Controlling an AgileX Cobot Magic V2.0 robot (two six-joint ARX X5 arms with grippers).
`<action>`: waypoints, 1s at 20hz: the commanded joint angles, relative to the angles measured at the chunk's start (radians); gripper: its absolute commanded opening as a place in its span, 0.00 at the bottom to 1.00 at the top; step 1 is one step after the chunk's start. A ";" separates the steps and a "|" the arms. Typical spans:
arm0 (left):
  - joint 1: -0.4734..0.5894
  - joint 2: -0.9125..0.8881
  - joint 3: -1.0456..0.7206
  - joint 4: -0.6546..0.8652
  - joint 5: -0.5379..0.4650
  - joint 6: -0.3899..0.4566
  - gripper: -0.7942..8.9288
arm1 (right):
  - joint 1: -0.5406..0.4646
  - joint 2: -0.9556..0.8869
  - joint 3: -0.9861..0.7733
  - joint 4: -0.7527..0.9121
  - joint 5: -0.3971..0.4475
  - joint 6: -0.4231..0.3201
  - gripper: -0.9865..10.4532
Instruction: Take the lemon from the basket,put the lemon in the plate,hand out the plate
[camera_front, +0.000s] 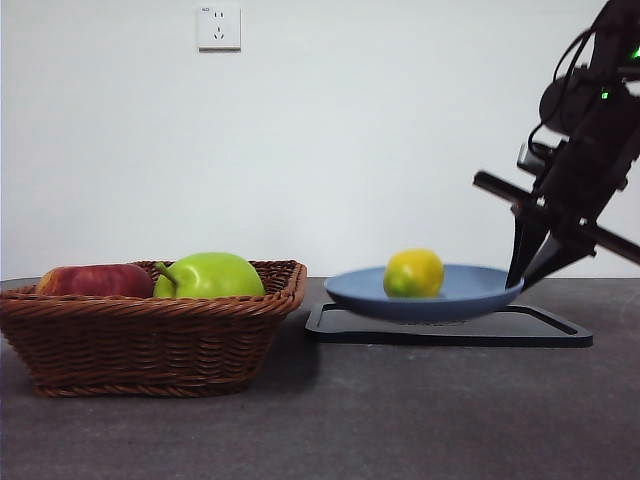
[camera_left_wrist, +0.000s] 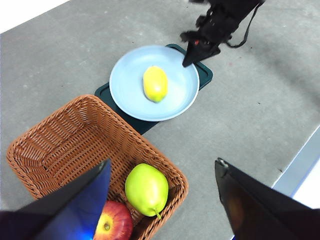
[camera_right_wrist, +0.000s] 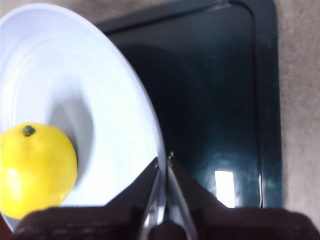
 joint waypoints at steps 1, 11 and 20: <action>-0.005 0.009 0.019 0.006 -0.003 0.008 0.45 | -0.012 0.047 0.024 0.030 -0.005 -0.004 0.09; -0.005 0.012 0.019 0.012 -0.003 0.008 0.45 | -0.021 0.053 0.027 0.048 -0.011 -0.077 0.28; -0.005 0.057 0.019 0.061 -0.003 0.103 0.25 | -0.014 -0.248 0.027 -0.181 -0.002 -0.186 0.22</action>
